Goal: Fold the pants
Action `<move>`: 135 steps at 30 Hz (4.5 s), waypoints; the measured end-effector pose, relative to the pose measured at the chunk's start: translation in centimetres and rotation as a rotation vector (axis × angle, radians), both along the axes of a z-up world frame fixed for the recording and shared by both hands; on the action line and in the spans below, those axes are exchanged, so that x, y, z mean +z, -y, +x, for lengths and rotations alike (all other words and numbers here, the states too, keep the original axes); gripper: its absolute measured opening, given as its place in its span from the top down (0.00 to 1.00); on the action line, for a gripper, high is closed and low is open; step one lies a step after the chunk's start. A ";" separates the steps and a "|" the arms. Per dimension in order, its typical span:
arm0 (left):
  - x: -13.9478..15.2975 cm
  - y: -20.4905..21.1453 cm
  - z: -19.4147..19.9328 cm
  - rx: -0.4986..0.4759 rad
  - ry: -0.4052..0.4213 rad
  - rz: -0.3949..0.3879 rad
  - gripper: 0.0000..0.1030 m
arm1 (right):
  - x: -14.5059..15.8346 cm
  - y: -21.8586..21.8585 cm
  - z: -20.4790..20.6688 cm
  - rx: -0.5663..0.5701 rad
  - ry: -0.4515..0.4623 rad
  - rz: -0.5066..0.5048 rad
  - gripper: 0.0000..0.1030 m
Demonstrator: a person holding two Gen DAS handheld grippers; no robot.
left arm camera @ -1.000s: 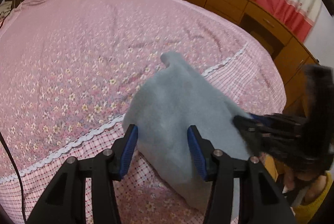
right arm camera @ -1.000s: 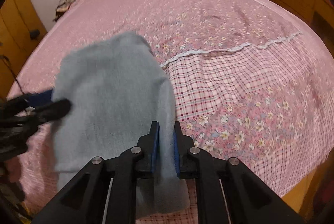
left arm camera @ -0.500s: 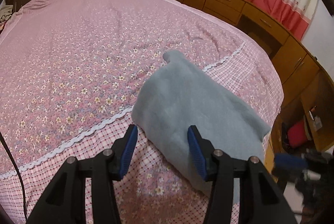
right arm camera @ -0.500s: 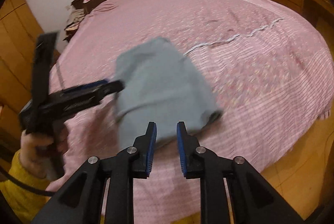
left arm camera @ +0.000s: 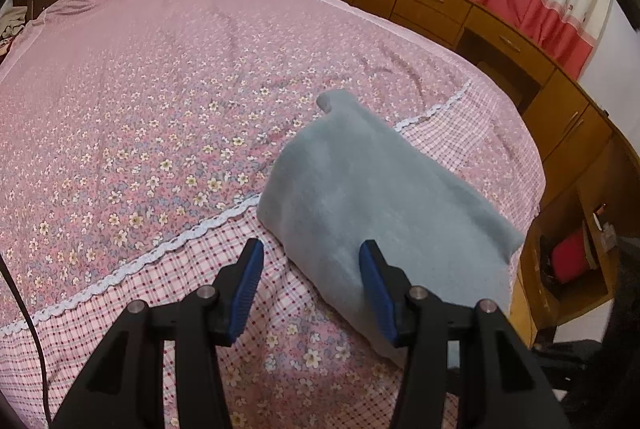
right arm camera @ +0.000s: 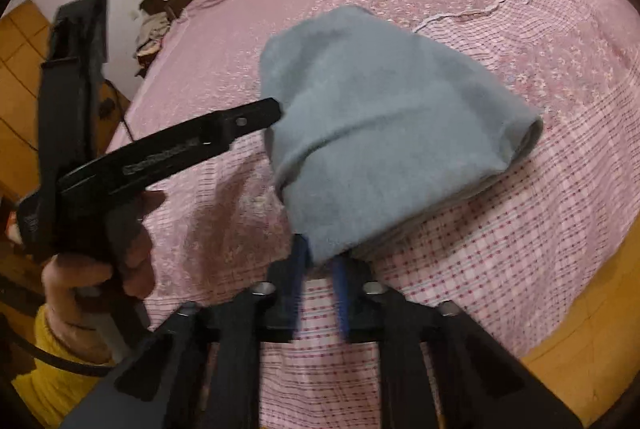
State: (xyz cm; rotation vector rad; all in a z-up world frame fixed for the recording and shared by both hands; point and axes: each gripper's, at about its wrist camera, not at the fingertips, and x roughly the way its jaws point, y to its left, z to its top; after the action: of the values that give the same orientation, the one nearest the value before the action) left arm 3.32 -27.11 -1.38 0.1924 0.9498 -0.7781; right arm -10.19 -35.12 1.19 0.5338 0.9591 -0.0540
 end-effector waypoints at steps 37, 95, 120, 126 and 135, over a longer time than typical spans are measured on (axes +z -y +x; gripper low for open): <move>-1.7 1.4 1.7 0.036 -0.062 0.027 0.39 | 1.6 -4.2 -3.2 0.189 0.032 -0.390 0.98; -2.5 -0.7 -3.0 0.174 -0.235 -0.101 0.32 | 0.2 10.4 7.5 0.275 -0.087 -0.325 0.37; -5.5 4.4 -1.7 0.193 -0.245 -0.101 0.39 | -4.3 12.6 8.7 0.337 -0.108 -0.017 0.52; -6.0 5.3 -1.6 0.202 -0.250 -0.091 0.37 | -4.9 13.5 8.7 0.337 -0.095 -0.004 0.51; -5.2 6.0 -2.6 0.185 -0.230 -0.114 0.49 | -3.8 10.6 5.4 0.310 -0.024 -0.133 0.66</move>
State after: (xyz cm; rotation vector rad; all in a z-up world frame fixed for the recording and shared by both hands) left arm 0.77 -33.15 -6.59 -0.0857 1.1191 -0.6905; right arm -4.74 -45.74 -2.62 0.2585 1.0445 0.1540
